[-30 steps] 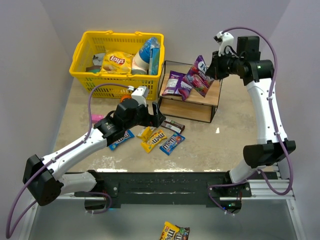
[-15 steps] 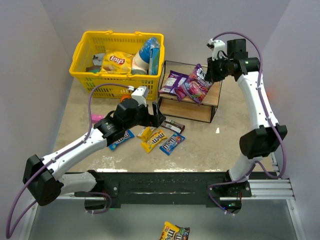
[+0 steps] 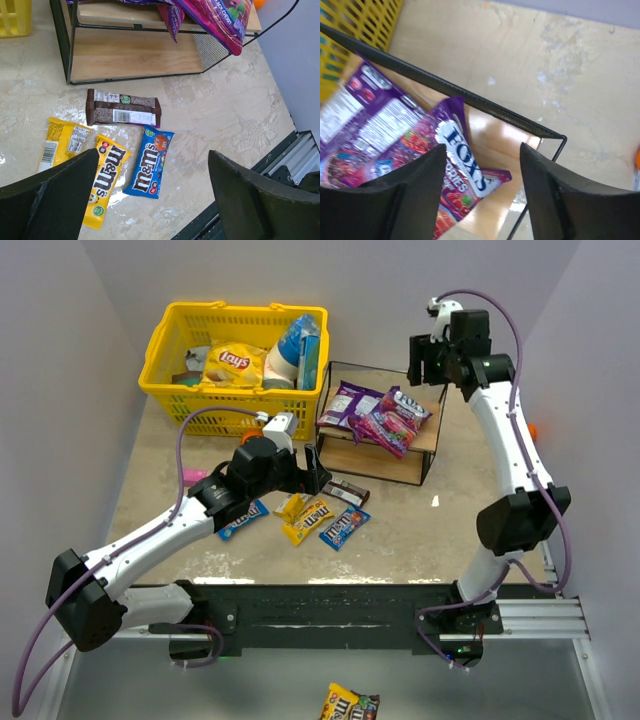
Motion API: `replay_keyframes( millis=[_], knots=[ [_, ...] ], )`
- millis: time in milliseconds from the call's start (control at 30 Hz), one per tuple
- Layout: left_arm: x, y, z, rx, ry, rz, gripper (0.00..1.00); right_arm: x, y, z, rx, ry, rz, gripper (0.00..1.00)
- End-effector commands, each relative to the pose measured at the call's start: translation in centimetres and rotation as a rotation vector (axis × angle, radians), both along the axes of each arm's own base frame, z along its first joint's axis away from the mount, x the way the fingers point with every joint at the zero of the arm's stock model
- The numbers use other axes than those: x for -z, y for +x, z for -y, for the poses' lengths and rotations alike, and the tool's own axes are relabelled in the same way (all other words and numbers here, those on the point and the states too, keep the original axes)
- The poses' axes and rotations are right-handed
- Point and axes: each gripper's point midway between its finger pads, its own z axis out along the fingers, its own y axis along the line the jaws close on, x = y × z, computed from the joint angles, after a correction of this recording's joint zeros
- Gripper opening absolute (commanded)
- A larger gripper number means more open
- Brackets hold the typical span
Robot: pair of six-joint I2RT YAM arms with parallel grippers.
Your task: Place and organize the candy bags onto the shelf
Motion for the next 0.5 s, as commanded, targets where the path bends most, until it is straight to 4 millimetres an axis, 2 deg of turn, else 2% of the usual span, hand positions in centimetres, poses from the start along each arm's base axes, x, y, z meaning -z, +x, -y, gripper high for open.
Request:
replay_keyframes(
  millis=[0, 33, 67, 100, 133, 167, 200, 233, 267, 300, 333, 400, 467],
  knots=[
    [-2.6, 0.8, 0.4, 0.009, -0.036, 0.067, 0.96, -6.4, -2.0, -5.5, -0.027, 0.070, 0.189, 0.71],
    [-2.6, 0.8, 0.4, 0.008, -0.033, 0.068, 0.96, -5.7, -2.6, -6.7, -0.036, 0.063, 0.167, 0.73],
    [-2.6, 0.9, 0.3, 0.005, -0.031, 0.069, 0.96, -5.0, -3.3, -8.9, -0.058, 0.054, 0.147, 0.74],
    [-2.6, 0.8, 0.2, 0.001, -0.027, 0.069, 0.96, -3.7, -3.7, -9.2, -0.017, 0.053, 0.117, 0.74],
    [-2.5, 0.9, 0.1, -0.005, -0.022, 0.067, 0.96, -2.9, -4.4, -10.6, -0.026, 0.056, 0.104, 0.74],
    [-2.5, 0.9, 0.1, -0.008, -0.021, 0.066, 0.96, -2.8, -5.1, -10.9, -0.013, 0.071, 0.107, 0.74],
    [-2.5, 0.9, 0.0, -0.009, -0.021, 0.068, 0.96, -0.6, -5.9, -11.4, -0.008, 0.070, 0.062, 0.72],
    [-2.5, 0.9, 0.0, -0.008, -0.020, 0.064, 0.96, -0.4, -6.4, -12.6, -0.021, 0.080, 0.076, 0.71],
    [-2.4, 0.9, 0.0, -0.009, -0.018, 0.064, 0.96, 0.1, -7.0, -12.8, -0.016, 0.090, 0.068, 0.69],
    [-2.3, 0.8, 0.0, -0.006, -0.018, 0.063, 0.96, 1.0, -7.9, -13.0, -0.013, 0.111, 0.053, 0.62],
    [-2.3, 0.8, -0.1, -0.007, -0.015, 0.062, 0.96, 1.5, -8.7, -13.7, -0.041, 0.128, 0.033, 0.58],
    [-2.1, 0.7, -0.2, -0.008, -0.010, 0.059, 0.96, 2.9, -9.9, -13.7, -0.031, 0.153, -0.008, 0.47],
    [-2.2, 0.7, -0.3, -0.011, -0.012, 0.063, 0.96, 4.0, -10.5, -13.4, -0.016, 0.155, -0.031, 0.43]
  ],
)
